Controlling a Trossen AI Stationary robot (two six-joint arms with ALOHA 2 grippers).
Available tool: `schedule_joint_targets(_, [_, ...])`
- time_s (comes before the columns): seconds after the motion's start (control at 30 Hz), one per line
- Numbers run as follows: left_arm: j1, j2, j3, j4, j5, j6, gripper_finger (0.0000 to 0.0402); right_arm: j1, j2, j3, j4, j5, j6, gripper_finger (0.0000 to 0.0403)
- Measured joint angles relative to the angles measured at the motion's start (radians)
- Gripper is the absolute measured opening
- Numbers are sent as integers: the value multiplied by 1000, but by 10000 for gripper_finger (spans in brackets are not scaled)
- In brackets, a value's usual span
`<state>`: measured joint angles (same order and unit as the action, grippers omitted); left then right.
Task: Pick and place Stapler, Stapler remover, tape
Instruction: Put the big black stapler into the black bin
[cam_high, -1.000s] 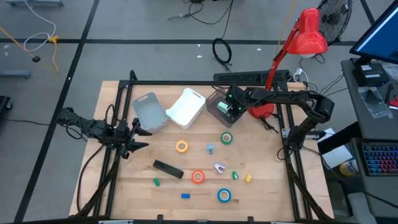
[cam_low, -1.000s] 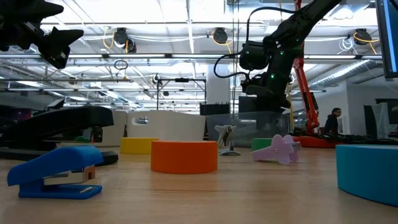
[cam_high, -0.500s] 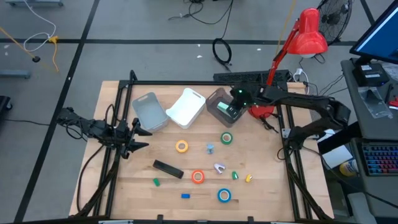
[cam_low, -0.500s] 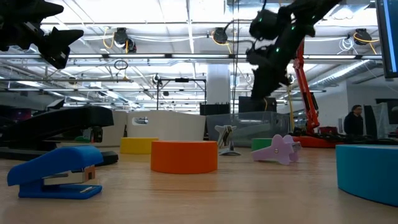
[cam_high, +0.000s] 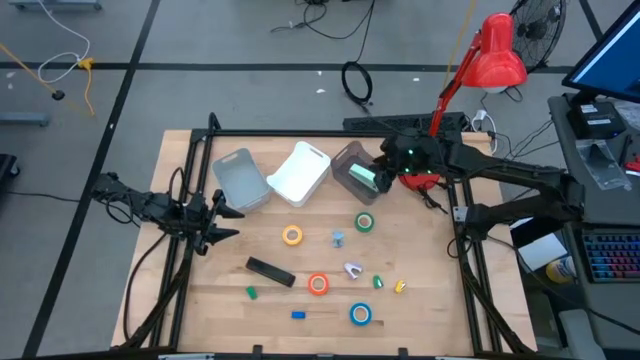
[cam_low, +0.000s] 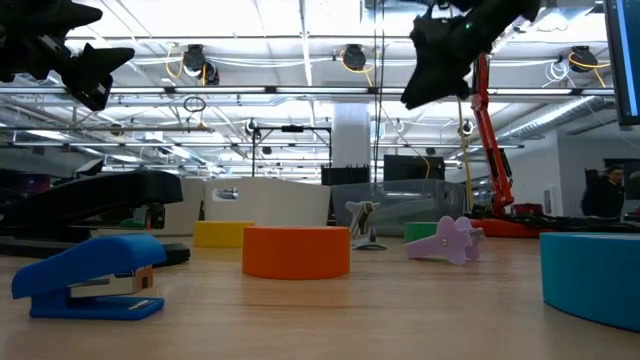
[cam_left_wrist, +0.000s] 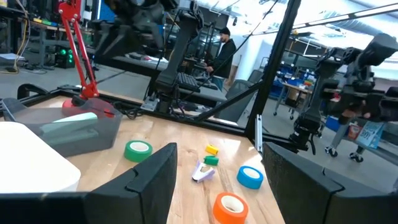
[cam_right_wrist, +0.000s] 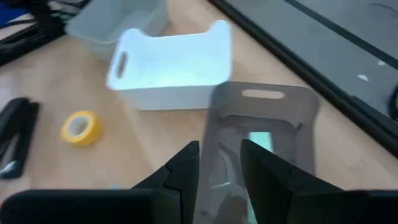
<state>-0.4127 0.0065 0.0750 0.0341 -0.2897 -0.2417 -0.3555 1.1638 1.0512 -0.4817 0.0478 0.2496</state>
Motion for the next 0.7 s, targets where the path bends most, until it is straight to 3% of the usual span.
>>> schedule_joint_targets(0.5, [0,0,0,0,0,-1,241,204,-96,0,-70,0,68,105])
schedule_joint_targets(0.7, [0,0,0,0,0,0,241,268,-128,-14,-207,16,69,107])
